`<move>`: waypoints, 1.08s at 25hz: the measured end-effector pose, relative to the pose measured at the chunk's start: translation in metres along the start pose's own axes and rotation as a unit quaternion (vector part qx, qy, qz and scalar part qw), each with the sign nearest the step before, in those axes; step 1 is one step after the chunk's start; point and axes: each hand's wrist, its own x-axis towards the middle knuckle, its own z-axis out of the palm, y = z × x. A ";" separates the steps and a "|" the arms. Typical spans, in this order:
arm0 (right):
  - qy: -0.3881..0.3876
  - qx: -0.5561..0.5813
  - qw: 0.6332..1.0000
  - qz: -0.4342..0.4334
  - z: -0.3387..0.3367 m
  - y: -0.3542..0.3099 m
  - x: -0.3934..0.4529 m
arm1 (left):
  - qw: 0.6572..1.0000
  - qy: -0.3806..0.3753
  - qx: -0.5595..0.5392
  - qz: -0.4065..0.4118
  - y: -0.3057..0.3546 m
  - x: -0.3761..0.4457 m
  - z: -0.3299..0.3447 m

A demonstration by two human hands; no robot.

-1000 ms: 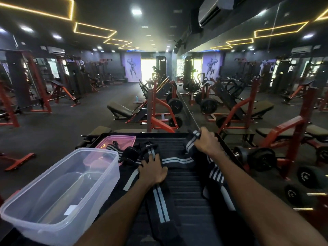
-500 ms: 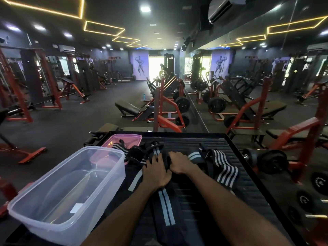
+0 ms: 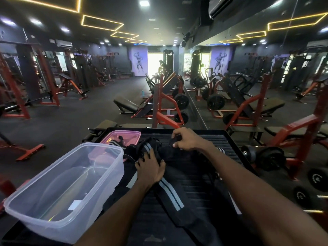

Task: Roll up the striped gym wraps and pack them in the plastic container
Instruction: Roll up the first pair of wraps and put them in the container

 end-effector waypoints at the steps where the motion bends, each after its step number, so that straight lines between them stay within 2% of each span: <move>1: -0.019 0.018 1.000 0.015 -0.010 -0.001 -0.005 | 1.000 -0.001 0.002 0.000 0.002 -0.001 -0.001; 4: -0.075 0.061 0.994 0.048 -0.027 -0.004 -0.016 | 1.000 0.013 -0.004 0.026 0.009 -0.006 -0.003; 8: -0.145 0.069 0.985 0.067 -0.024 -0.024 -0.031 | 0.994 0.030 0.013 0.104 0.019 -0.017 -0.010; 10: -0.183 0.033 0.981 0.046 -0.014 -0.038 -0.041 | 0.991 0.001 0.039 0.130 0.020 -0.020 -0.014; 13: -0.220 0.019 0.975 0.017 0.005 -0.050 -0.054 | 0.979 -0.093 0.062 0.169 0.016 -0.022 -0.017; 14: -0.203 0.040 0.978 0.019 0.008 -0.046 -0.055 | 0.978 -0.108 0.045 0.172 0.014 -0.022 -0.016; 16: -0.099 0.036 0.994 0.032 0.009 -0.028 -0.051 | 0.984 -0.046 -0.004 0.173 0.011 -0.019 -0.010; 18: 0.019 -0.060 0.995 0.073 0.005 -0.001 -0.047 | 0.988 0.051 -0.071 0.130 0.009 -0.014 -0.005; 19: 0.039 -0.105 0.987 0.113 0.003 0.010 -0.049 | 0.987 0.080 -0.108 0.089 0.009 -0.012 -0.006; 21: -0.013 -0.131 0.971 0.197 0.005 0.027 -0.055 | 0.980 0.078 -0.183 -0.014 0.012 -0.012 -0.013; 23: -0.083 -0.101 0.965 0.227 0.012 0.032 -0.062 | 0.956 0.037 -0.270 -0.112 0.016 -0.008 -0.016; 25: -0.100 -0.031 0.969 0.225 0.020 0.029 -0.066 | 0.912 0.025 -0.374 -0.168 0.021 -0.002 -0.017; 27: -0.135 0.042 0.965 0.223 0.021 0.021 -0.068 | 0.852 0.032 -0.485 -0.194 0.026 0.002 -0.018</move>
